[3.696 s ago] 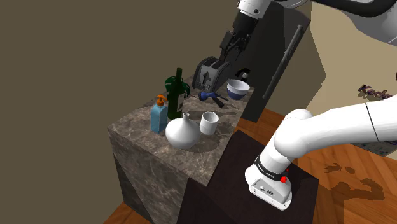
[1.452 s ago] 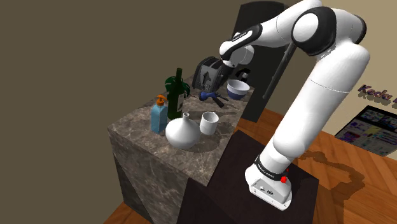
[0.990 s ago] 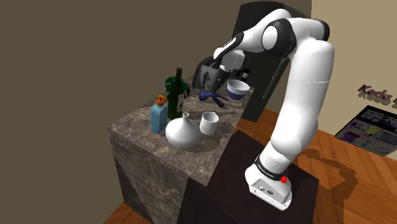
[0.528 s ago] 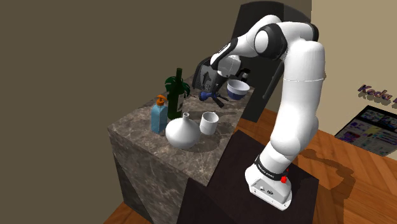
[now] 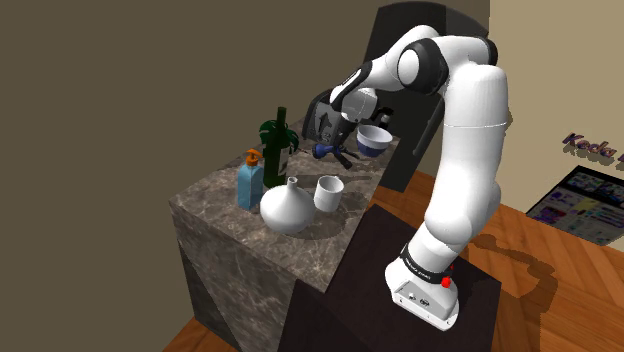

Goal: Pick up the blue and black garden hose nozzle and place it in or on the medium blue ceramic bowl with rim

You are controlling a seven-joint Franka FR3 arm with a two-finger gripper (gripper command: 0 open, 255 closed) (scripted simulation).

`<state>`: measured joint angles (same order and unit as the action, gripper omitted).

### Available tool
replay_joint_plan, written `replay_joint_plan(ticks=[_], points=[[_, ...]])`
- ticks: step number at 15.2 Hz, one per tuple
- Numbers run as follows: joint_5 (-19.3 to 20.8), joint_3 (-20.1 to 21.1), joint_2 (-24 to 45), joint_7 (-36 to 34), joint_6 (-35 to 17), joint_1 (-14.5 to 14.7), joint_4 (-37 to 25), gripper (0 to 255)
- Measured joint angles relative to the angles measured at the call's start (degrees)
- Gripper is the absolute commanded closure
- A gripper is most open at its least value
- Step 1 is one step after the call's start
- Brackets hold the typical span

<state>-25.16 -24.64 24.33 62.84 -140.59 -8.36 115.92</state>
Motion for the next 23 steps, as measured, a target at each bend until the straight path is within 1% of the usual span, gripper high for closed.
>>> replay_joint_plan(ticks=[11, 23], points=[[0.2, -0.1, -0.2, -0.2, 0.2, 0.1, 0.0, 255], [5.3, -2.8, -6.2, -4.0, 6.7, 1.9, -1.4, 255]])
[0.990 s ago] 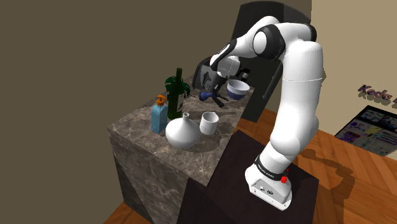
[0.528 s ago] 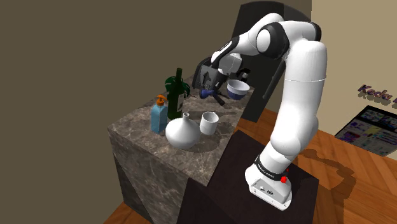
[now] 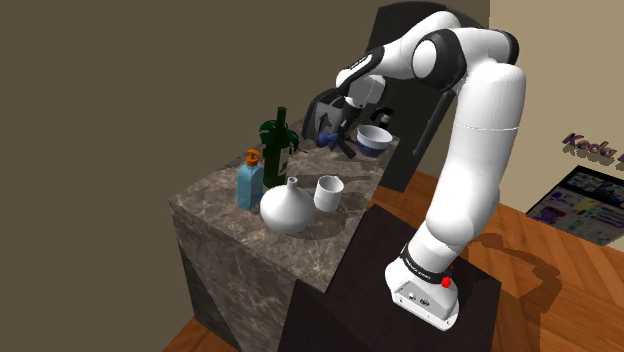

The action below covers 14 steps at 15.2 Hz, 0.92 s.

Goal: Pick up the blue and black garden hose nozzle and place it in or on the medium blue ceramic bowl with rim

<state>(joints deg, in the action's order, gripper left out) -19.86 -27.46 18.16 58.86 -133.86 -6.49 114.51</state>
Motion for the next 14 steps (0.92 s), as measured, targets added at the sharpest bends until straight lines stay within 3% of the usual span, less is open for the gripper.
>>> replay_joint_plan(ticks=[14], points=[[5.2, -1.8, -6.0, -4.3, 8.5, 1.5, -3.7, 255]])
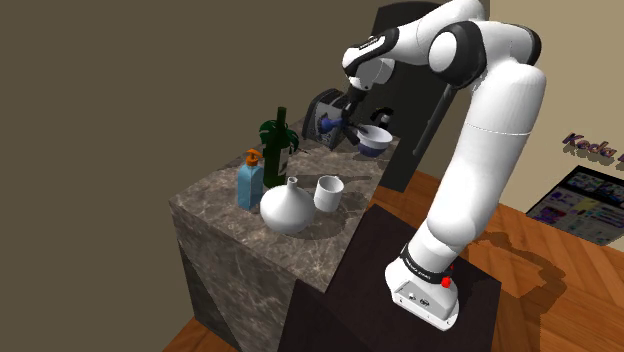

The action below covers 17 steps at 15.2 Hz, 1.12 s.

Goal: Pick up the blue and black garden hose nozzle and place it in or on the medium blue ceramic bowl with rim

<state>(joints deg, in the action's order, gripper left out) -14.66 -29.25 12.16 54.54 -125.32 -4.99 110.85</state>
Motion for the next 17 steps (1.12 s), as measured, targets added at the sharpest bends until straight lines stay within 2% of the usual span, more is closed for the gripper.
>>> replay_joint_plan(ticks=[9, 12, 17], points=[[2.2, -0.6, -2.5, -1.8, 5.8, 0.3, -3.8, 255], [1.0, -1.4, -0.6, 1.0, 7.8, -1.7, -7.0, 255], [-2.6, -3.0, 5.2, 8.0, 12.8, -7.6, -15.9, 255]])
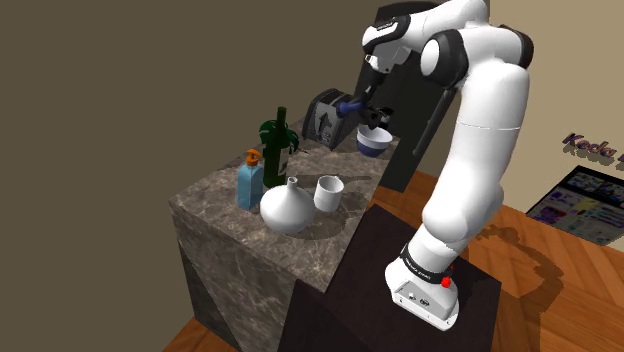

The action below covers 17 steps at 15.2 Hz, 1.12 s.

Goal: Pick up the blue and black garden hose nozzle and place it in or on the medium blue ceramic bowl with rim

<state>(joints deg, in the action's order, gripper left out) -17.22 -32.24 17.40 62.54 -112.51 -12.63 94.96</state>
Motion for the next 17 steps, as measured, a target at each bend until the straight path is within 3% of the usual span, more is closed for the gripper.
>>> replay_joint_plan(ticks=[5, 9, 13, 14, 17], points=[[-3.8, -0.4, 7.3, 5.5, 5.5, -6.8, -11.0, 255], [-6.9, -0.1, 14.6, 9.3, 11.3, -13.9, -22.9, 255], [-10.3, 1.5, 24.6, 10.7, 18.9, -22.7, -40.5, 255], [-11.6, 2.7, 29.8, 9.9, 22.9, -27.1, -50.6, 255], [-12.1, 3.0, 32.1, 10.7, 23.8, -29.1, -53.4, 255]])
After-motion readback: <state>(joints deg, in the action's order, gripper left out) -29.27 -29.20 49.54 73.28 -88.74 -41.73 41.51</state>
